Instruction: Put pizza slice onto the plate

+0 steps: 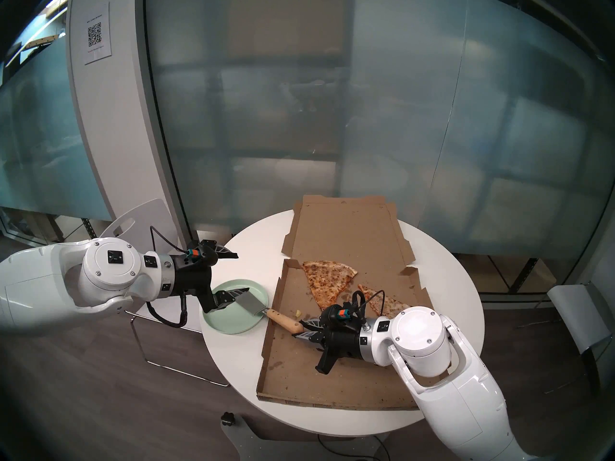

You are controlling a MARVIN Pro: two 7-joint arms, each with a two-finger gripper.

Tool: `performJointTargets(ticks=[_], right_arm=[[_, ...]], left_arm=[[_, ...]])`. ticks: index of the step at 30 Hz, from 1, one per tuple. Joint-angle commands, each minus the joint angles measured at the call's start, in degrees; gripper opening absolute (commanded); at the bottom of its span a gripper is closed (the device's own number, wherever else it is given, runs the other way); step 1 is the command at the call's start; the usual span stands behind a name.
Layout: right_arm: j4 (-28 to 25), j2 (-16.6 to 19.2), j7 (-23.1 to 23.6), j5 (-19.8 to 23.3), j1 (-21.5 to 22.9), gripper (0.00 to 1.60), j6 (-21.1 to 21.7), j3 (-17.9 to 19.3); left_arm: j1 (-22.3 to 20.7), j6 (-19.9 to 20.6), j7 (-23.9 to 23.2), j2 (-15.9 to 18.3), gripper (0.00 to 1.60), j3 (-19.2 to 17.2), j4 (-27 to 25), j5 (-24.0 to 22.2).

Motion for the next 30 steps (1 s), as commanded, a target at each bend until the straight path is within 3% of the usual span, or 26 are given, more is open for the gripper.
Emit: performJointTargets(ticks=[1, 19, 30], right_arm=[[-4.78, -0.77, 0.08, 3.24, -1.87, 0.0, -2.13, 3.12], [-8.82, -0.08, 3.44, 6.66, -5.26, 0.0, -3.33, 8.83], [-10.49, 1.28, 5.86, 9.1, -9.14, 0.0, -4.9, 15.1]], left_arm=[[-0.77, -0.04, -0.07, -0.14, 1.6, -0.76, 0.08, 0.03], [-0.78, -0.03, -0.11, -0.14, 1.6, -0.77, 0.08, 0.02], [-0.78, -0.02, -0.12, -0.14, 1.6, -0.77, 0.08, 0.02]])
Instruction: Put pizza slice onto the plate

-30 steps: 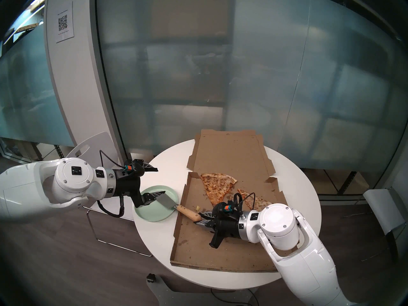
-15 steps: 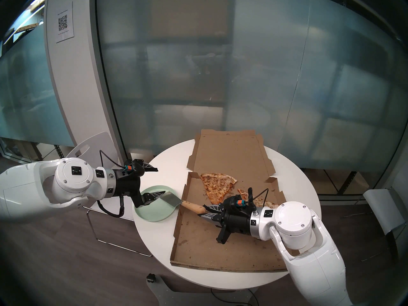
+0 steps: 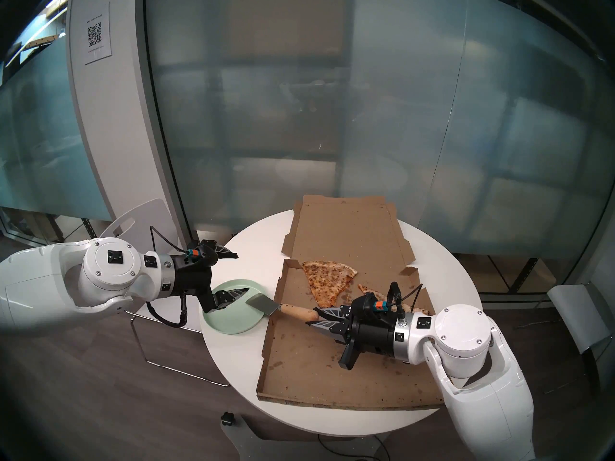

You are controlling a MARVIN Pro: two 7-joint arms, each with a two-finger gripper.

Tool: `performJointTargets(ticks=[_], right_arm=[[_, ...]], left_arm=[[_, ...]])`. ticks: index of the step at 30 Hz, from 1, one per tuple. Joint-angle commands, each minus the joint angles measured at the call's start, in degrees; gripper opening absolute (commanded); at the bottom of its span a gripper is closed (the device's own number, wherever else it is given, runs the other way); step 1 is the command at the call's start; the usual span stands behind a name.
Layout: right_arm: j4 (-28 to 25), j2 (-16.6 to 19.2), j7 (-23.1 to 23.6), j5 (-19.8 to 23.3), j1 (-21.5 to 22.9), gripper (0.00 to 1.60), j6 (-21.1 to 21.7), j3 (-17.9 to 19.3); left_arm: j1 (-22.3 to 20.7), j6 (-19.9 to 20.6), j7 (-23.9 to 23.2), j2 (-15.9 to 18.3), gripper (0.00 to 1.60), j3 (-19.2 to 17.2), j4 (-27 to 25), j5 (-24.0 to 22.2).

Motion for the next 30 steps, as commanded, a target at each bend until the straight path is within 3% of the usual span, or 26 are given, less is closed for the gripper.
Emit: performJointTargets(ticks=[1, 18, 30], right_arm=[[-2.21, 0.43, 0.96, 2.26, -2.46, 0.0, -1.68, 3.39], [-2.39, 2.59, 5.31, 4.68, -9.37, 0.0, -5.25, 9.62], [-4.51, 1.05, 6.25, 7.1, -13.24, 0.0, -6.88, 14.62]], left_arm=[[-0.77, -0.02, -0.12, -0.14, 1.6, -0.78, 0.08, 0.03], [-0.77, -0.02, -0.13, -0.14, 1.6, -0.78, 0.08, 0.03], [-0.77, -0.02, -0.12, -0.14, 1.6, -0.78, 0.08, 0.03]])
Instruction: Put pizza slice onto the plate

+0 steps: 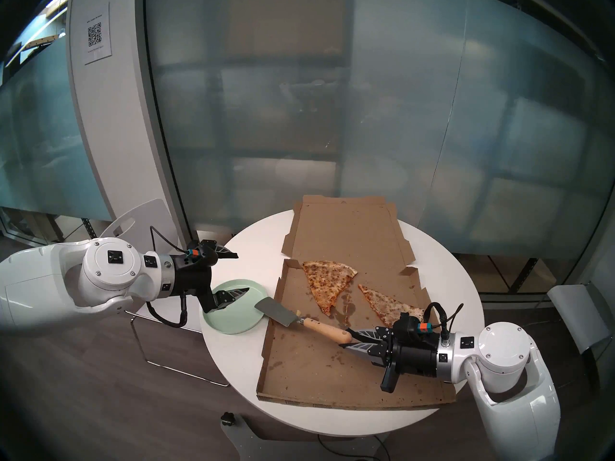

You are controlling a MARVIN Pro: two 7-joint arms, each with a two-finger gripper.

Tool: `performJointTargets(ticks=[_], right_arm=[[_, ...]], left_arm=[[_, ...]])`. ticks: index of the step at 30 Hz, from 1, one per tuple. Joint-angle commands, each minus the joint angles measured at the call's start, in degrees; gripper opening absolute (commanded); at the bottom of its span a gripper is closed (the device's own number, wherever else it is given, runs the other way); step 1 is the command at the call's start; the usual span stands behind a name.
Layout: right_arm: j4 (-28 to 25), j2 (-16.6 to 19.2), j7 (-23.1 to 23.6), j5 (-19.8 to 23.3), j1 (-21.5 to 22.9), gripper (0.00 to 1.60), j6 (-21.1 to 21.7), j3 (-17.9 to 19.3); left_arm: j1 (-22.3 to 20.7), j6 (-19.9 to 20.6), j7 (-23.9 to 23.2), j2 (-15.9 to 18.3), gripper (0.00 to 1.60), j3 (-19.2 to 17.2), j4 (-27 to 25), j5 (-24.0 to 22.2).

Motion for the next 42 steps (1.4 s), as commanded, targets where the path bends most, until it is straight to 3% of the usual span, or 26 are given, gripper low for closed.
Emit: performJointTargets(ticks=[1, 19, 32, 42], right_arm=[[-2.54, -1.25, 0.38, 2.24, -2.88, 0.0, -1.54, 2.53], [-3.9, -1.53, 3.57, 3.34, -9.71, 0.0, -4.96, 8.92], [-2.83, -1.13, 5.28, 2.93, -10.73, 0.0, -6.51, 11.7], [0.97, 1.43, 7.51, 1.88, -9.36, 0.0, -7.58, 12.15]], left_arm=[[-0.77, -0.02, -0.12, -0.14, 1.6, -0.78, 0.08, 0.03], [-0.78, -0.02, -0.13, -0.14, 1.6, -0.78, 0.08, 0.02], [-0.77, -0.02, -0.14, -0.14, 1.6, -0.79, 0.08, 0.02], [-0.78, -0.02, -0.13, -0.14, 1.6, -0.78, 0.08, 0.02]])
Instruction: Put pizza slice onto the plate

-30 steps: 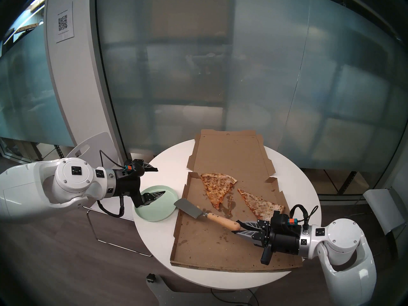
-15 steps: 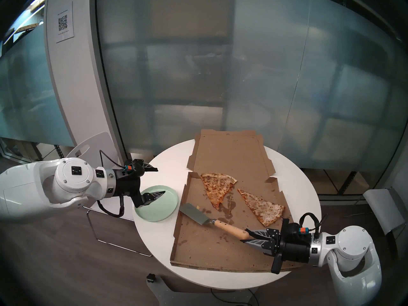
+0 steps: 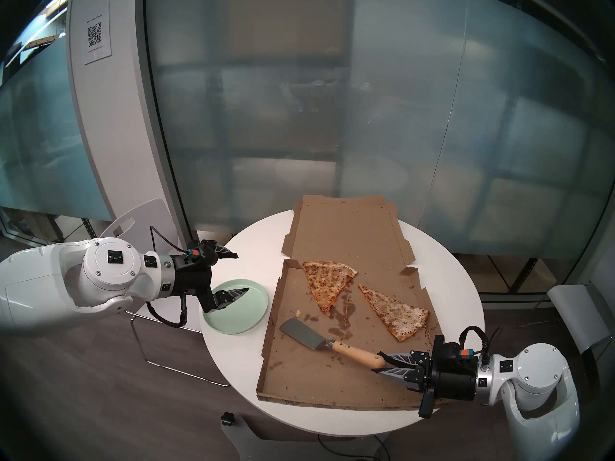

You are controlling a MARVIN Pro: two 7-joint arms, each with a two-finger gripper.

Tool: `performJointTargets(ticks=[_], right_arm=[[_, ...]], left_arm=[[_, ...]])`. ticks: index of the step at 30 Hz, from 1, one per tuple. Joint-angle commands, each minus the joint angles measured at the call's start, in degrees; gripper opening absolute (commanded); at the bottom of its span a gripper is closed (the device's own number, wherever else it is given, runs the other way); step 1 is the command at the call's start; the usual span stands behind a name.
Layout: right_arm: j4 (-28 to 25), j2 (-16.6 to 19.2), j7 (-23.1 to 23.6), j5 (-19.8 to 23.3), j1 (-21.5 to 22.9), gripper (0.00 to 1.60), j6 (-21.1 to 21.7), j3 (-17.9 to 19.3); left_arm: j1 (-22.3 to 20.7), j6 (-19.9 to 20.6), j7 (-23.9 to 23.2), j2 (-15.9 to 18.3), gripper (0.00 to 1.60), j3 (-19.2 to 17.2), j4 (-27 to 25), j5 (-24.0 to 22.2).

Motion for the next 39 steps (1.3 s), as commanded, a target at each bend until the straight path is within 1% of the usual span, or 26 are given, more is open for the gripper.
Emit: performJointTargets(ticks=[1, 6, 11, 13, 15, 23, 27, 29, 30, 31, 35, 36, 39], right_arm=[[2.57, 2.12, 1.07, -0.57, 1.61, 0.0, -0.88, 0.28], [5.02, 2.88, 1.42, -0.78, 3.23, 0.0, -1.41, 0.51], [8.18, 4.12, 1.29, -2.2, 5.12, 0.0, -2.44, 0.11], [9.1, 4.43, 1.82, -2.0, 5.81, 0.0, -2.66, 0.17], [9.68, 5.19, 2.87, -1.78, 6.42, 0.0, -2.37, 0.28], [11.24, 5.24, 3.61, -1.83, 7.03, 0.0, -3.18, 0.56], [11.76, 5.63, 4.0, -1.9, 7.44, 0.0, -3.21, 0.64], [12.38, 6.18, 4.29, -2.35, 8.11, 0.0, -2.56, 0.37], [12.62, 6.36, 4.36, -2.53, 8.31, 0.11, -2.42, 0.25], [12.83, 6.5, 4.45, -2.66, 8.47, 0.16, -2.36, 0.15], [14.23, 6.73, 4.47, -2.96, 9.43, 0.19, -2.07, -0.32], [14.77, 6.87, 4.4, -3.21, 9.83, 0.28, -2.17, -0.58], [15.91, 7.15, 4.27, -3.6, 11.0, 0.29, -2.14, -1.23]], left_arm=[[-0.77, -0.02, -0.13, -0.14, 1.6, -0.78, 0.08, 0.03], [-0.77, -0.02, -0.13, -0.14, 1.6, -0.78, 0.08, 0.03], [-0.77, -0.03, -0.11, -0.14, 1.6, -0.77, 0.08, 0.03], [-0.77, -0.02, -0.12, -0.14, 1.6, -0.77, 0.08, 0.03], [-0.77, -0.03, -0.11, -0.14, 1.6, -0.77, 0.08, 0.03], [-0.77, -0.02, -0.12, -0.14, 1.6, -0.77, 0.08, 0.03], [-0.77, -0.02, -0.12, -0.14, 1.6, -0.77, 0.08, 0.03], [-0.77, -0.02, -0.13, -0.14, 1.6, -0.77, 0.08, 0.03], [-0.77, -0.02, -0.13, -0.14, 1.6, -0.77, 0.08, 0.03], [-0.77, -0.02, -0.13, -0.14, 1.6, -0.78, 0.08, 0.03], [-0.77, -0.02, -0.13, -0.14, 1.6, -0.78, 0.08, 0.03], [-0.77, -0.02, -0.13, -0.14, 1.6, -0.77, 0.08, 0.03], [-0.77, -0.02, -0.12, -0.14, 1.6, -0.77, 0.08, 0.03]])
